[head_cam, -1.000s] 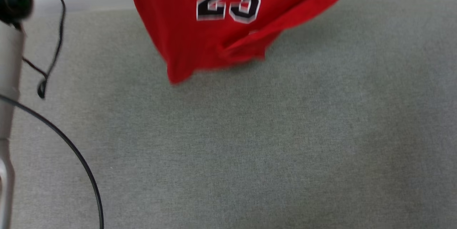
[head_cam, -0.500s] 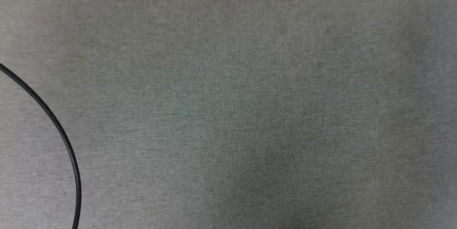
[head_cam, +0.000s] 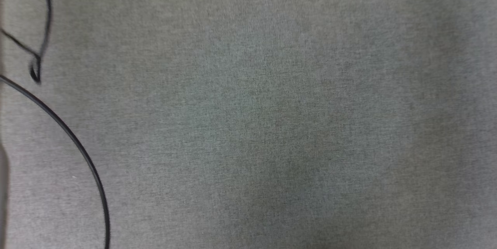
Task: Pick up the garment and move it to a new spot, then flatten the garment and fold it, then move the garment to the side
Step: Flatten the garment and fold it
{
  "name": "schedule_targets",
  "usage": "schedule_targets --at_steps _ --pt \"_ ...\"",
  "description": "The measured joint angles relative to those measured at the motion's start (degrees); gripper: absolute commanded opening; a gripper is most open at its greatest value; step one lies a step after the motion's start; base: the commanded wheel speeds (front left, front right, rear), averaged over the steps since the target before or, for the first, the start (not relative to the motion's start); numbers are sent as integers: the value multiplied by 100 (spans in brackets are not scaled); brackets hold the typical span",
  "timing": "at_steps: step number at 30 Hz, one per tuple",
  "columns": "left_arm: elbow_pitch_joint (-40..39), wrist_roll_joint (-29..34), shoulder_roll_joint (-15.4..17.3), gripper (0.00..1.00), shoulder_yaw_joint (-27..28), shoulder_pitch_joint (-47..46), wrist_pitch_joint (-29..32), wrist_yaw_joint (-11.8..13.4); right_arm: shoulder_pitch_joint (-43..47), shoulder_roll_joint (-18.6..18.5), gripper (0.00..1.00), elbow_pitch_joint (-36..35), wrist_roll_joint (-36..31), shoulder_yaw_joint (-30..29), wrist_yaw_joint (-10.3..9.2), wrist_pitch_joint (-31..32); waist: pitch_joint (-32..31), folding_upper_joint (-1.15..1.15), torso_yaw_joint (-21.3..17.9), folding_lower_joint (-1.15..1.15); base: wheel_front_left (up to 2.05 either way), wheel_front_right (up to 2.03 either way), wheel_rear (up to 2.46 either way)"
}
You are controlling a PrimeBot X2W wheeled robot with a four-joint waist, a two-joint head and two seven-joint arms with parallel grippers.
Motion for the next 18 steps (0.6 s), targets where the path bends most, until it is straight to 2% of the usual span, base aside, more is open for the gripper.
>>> schedule_targets --at_steps 7,12,18 --pt "-67 -354 -158 0 82 1543 -15 -35 1513 -93 0 12 619 699 0 -194 -513 0 32 -1 0 0 0" --pt "-616 -519 -313 0 348 2913 -19 -36 2825 -292 0 -248 1104 962 0 -327 -952 0 93 -1 0 0 0" --pt "-1470 -314 -483 0 639 4522 -25 2 4298 -492 0 -755 1429 1053 0 -432 -1541 0 182 -2 0 0 0"
